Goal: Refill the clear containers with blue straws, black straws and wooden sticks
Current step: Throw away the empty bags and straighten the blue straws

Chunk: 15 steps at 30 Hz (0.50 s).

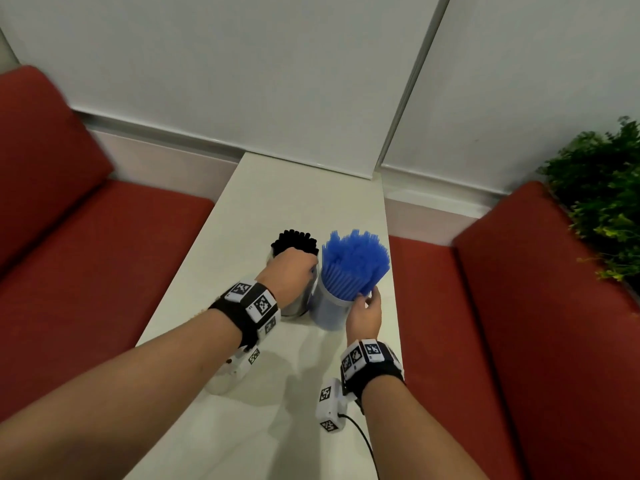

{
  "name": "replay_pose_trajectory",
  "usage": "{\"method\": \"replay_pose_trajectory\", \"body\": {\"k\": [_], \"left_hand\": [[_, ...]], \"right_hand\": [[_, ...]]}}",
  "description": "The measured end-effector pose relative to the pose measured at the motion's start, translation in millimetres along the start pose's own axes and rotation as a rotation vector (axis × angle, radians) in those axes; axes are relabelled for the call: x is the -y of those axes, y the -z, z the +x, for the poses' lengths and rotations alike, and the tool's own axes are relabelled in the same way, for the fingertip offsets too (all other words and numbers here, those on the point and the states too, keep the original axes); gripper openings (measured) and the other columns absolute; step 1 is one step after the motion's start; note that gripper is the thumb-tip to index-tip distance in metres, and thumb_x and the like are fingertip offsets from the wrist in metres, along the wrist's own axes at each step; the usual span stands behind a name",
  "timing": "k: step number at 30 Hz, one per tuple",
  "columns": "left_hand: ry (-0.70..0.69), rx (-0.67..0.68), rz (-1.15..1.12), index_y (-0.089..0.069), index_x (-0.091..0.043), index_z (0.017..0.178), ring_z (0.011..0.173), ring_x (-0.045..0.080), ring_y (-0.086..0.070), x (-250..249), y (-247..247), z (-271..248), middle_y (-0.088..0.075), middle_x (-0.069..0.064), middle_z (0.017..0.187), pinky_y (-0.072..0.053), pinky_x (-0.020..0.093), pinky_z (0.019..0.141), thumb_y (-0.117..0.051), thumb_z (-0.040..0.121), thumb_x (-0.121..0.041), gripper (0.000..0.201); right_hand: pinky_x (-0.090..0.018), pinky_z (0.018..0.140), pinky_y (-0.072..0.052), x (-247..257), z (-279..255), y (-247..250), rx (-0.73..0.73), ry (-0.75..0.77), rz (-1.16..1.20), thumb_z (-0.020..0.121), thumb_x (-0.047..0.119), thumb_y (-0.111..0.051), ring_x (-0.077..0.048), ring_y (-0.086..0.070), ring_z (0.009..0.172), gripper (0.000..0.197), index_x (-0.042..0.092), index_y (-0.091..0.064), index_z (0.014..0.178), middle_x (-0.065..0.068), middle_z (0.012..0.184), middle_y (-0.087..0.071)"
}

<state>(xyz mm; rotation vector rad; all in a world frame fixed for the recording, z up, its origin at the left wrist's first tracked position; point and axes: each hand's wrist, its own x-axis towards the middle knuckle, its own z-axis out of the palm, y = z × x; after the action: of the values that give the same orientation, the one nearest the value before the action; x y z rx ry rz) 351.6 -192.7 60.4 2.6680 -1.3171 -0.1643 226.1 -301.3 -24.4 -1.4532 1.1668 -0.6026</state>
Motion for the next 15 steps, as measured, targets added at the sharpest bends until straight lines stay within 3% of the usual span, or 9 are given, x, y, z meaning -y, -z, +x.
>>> {"method": "replay_pose_trajectory", "body": {"k": [3,5,9,12,15], "left_hand": [[-0.001,-0.005,-0.067,-0.066,-0.010,0.099,0.094,0.027,-0.062,11,-4,-1,-0.067,0.009,0.100,-0.046,0.032,0.078,-0.051,0.092,-0.003,0.017],[0.029,0.028,-0.046,-0.064,-0.010,0.106,0.100,0.025,-0.060,13,-8,-2,-0.066,0.009,0.106,-0.046,0.031,0.083,-0.053,0.091,-0.004,0.019],[0.069,0.094,-0.089,-0.061,0.000,0.116,0.112,0.026,-0.058,10,-9,7,-0.062,0.017,0.119,-0.040,0.028,0.094,-0.054,0.092,-0.005,0.025],[0.083,0.080,-0.089,-0.062,-0.005,0.112,0.107,0.026,-0.059,7,0,8,-0.064,0.013,0.115,-0.044,0.030,0.090,-0.053,0.091,-0.007,0.023],[0.013,0.025,-0.128,-0.064,-0.006,0.109,0.099,0.027,-0.060,6,1,7,-0.065,0.013,0.108,-0.044,0.032,0.085,-0.048,0.094,-0.004,0.022]], "right_hand": [[-0.040,0.100,-0.050,2,14,-5,-0.054,0.010,-0.095,0.108,0.018,-0.038,-0.028,-0.058,0.096,0.042,0.021,-0.050,0.148,-0.017,0.129,-0.053],[-0.039,0.096,-0.051,1,19,-8,-0.071,0.009,-0.155,0.109,0.020,-0.036,-0.027,-0.055,0.086,0.040,0.022,-0.052,0.146,-0.019,0.124,-0.051],[-0.055,0.095,-0.055,3,27,-11,-0.038,0.004,-0.138,0.109,0.017,-0.035,-0.033,-0.058,0.091,0.038,0.021,-0.056,0.140,-0.017,0.129,-0.053],[-0.055,0.096,-0.056,8,30,-12,-0.011,-0.016,-0.097,0.109,0.012,-0.036,-0.033,-0.059,0.097,0.039,0.021,-0.057,0.141,-0.014,0.133,-0.054],[-0.052,0.089,-0.060,9,30,-9,-0.024,-0.032,-0.070,0.108,0.016,-0.043,-0.034,-0.066,0.104,0.038,0.018,-0.054,0.144,-0.013,0.128,-0.059]]}}
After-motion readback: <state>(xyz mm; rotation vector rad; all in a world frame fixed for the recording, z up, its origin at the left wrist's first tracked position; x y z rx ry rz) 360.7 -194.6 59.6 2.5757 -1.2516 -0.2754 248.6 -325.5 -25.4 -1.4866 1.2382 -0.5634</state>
